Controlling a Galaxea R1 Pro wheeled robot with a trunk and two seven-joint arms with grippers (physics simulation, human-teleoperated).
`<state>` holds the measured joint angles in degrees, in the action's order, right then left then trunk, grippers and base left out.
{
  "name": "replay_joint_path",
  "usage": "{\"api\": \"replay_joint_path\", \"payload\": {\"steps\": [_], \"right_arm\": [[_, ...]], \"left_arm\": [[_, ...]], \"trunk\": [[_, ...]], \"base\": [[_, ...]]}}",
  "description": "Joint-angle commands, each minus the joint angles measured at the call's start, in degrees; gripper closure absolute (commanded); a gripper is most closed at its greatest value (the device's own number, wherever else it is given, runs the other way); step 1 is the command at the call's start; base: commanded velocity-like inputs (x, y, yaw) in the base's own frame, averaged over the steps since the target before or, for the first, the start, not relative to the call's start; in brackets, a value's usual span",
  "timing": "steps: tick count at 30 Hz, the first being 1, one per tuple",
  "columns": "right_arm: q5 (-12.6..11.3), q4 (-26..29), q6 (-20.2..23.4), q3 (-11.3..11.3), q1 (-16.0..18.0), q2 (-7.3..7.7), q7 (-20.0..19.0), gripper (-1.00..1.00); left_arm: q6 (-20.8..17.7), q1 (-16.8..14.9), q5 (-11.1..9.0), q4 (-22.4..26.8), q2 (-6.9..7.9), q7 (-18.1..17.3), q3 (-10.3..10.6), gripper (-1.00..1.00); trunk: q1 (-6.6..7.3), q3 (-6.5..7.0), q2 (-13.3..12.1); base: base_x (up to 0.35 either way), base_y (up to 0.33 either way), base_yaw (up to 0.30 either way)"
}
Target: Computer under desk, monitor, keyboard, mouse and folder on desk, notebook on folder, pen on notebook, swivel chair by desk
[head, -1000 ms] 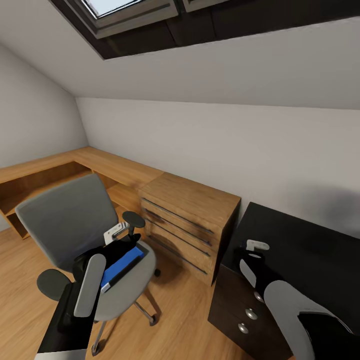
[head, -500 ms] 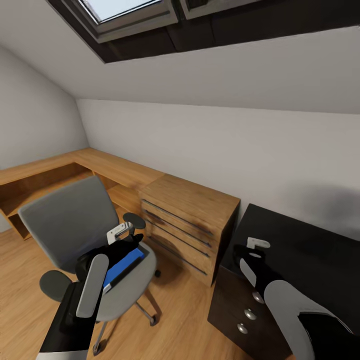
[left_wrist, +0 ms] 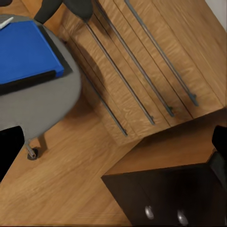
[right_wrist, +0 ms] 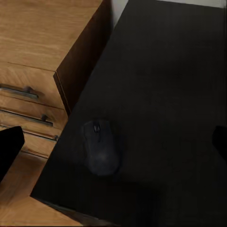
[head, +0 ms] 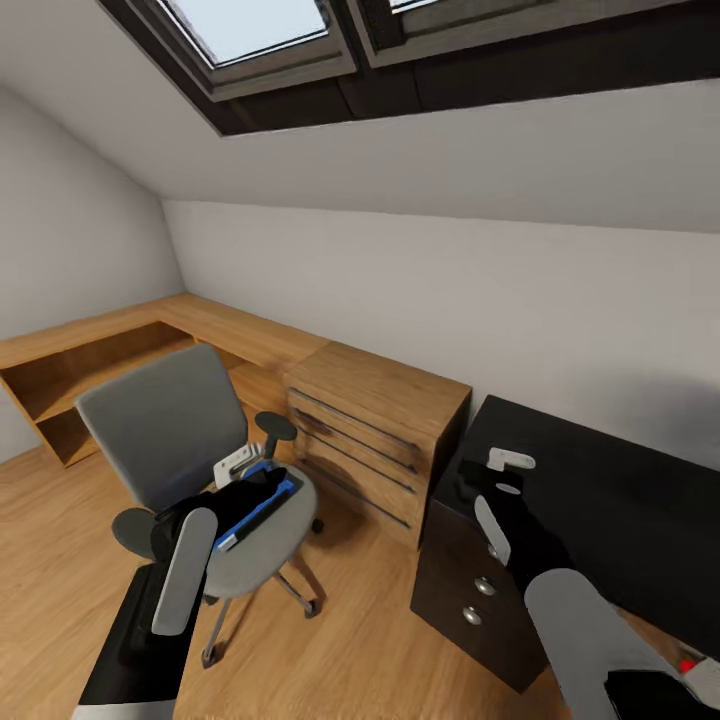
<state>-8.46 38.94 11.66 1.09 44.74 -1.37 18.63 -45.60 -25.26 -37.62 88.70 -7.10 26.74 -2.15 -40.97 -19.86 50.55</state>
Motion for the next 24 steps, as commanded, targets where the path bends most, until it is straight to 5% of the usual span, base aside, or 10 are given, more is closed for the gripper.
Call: {"api": "replay_joint_path", "payload": {"steps": [1, 7, 9, 13, 24], "right_arm": [[-0.3, 2.5, 1.6, 0.1, -1.1, -0.09, 0.2, -1.00], [-0.9, 20.0, 9.3, -0.1, -8.9, -0.69, 0.2, -1.00], [-1.6, 28.7, 12.0, -0.1, -12.7, -1.83, 0.3, -1.00], [-2.2, 36.4, 13.3, -0.1, -16.7, -4.17, 0.3, -1.00], [-2.5, 39.6, 13.5, 0.1, -18.9, -5.58, 0.4, -1.00]], "left_arm": [[-0.2, 0.0, -0.6, 0.0, -0.04, 0.5, -0.1, -1.00], [-0.2, 0.0, -0.7, 0.0, -0.03, 0.4, -0.1, -1.00], [-0.2, 0.0, -0.8, 0.0, -0.03, 0.4, -0.1, -1.00], [-0.2, 0.0, -0.7, 0.0, 0.01, 0.5, -0.1, -1.00], [0.1, 0.0, -0.4, 0.0, 0.15, 0.3, -0.1, -1.00]], "trunk": [[0.25, 0.11, -0.4], [1.57, 1.19, -2.8], [1.79, 1.37, -3.2], [1.79, 1.37, -3.2], [1.79, 1.60, -3.2]], "base": [[-0.336, 0.000, 0.000], [-0.338, 0.003, 0.000], [-0.339, 0.044, 0.000], [-0.283, 0.058, 0.000], [-0.103, 0.081, -0.066]]}}
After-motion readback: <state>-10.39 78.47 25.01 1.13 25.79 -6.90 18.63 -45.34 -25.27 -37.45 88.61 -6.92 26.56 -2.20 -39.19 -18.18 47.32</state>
